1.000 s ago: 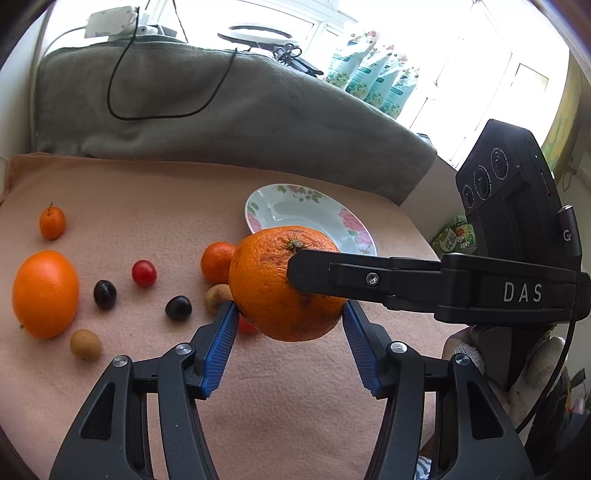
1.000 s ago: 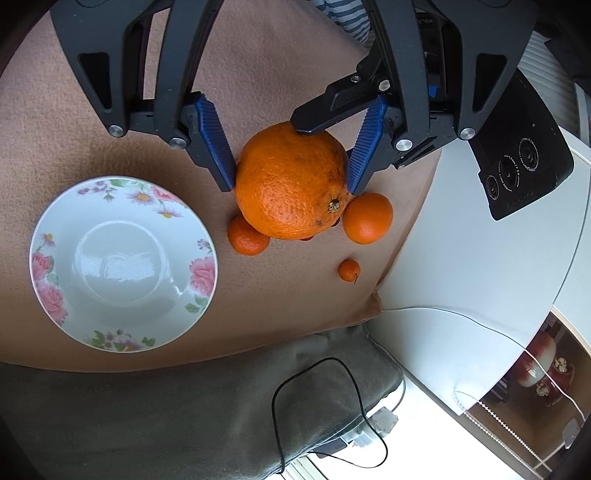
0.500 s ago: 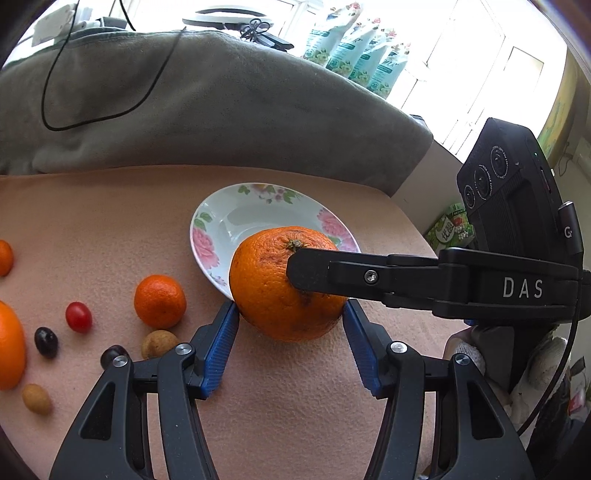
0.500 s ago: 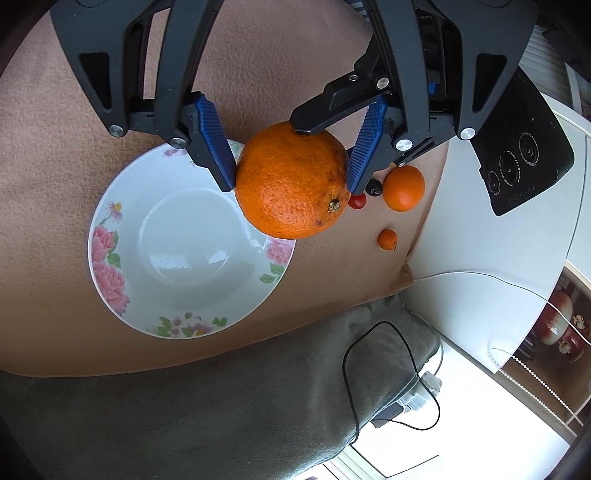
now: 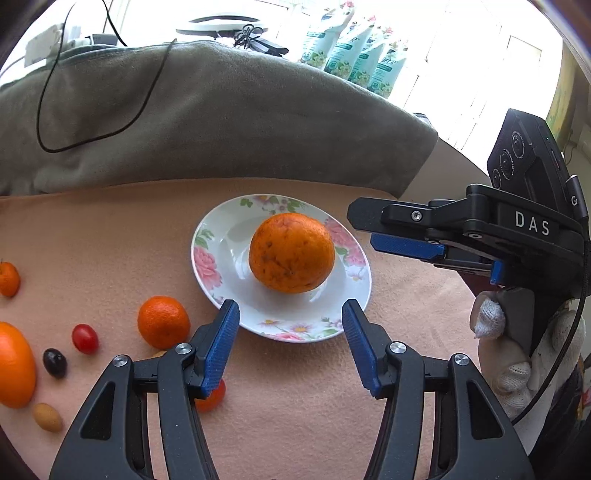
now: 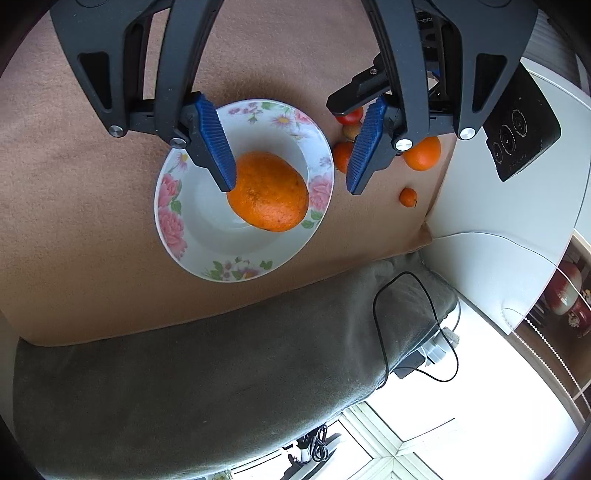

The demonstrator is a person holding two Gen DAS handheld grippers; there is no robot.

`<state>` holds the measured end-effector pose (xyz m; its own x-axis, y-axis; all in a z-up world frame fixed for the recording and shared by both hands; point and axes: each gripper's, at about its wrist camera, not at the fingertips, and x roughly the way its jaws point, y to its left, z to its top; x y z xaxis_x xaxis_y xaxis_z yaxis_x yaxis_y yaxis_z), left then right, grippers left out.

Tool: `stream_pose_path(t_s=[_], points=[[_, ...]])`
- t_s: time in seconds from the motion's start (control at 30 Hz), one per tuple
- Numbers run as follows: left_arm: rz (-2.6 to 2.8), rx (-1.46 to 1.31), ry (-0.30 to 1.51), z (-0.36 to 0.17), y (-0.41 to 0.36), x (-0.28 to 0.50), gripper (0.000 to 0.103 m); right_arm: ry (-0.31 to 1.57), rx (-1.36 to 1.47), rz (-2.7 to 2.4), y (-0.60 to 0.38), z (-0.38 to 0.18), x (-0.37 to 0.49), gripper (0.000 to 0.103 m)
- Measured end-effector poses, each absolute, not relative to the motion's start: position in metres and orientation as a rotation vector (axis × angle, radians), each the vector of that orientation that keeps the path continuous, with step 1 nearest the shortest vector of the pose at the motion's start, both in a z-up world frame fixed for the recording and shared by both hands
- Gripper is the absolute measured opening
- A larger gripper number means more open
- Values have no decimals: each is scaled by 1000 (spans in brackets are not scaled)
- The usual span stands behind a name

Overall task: Organize fruits
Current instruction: 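Carry the orange with the left tool into the white bowl and release, then move the right tool to the small brown kiwi and grasp it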

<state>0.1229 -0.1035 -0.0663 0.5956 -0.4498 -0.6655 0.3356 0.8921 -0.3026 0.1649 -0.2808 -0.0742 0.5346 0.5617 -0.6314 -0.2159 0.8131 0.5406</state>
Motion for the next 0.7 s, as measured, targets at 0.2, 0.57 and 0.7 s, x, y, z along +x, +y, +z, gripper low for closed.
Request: stream_pose_path(t_s=[0.2,0.57,0.7], points=[[-445,-131,803,-65,-102,115,57,842,394,454,-282,-64,149,72],[-397,-107,764,-59,-71,98,58,821,339,427,-279,-64,119,73],[-336,-110,755,-60,-47,84,58,810,318,442,-273,-65,111,73]])
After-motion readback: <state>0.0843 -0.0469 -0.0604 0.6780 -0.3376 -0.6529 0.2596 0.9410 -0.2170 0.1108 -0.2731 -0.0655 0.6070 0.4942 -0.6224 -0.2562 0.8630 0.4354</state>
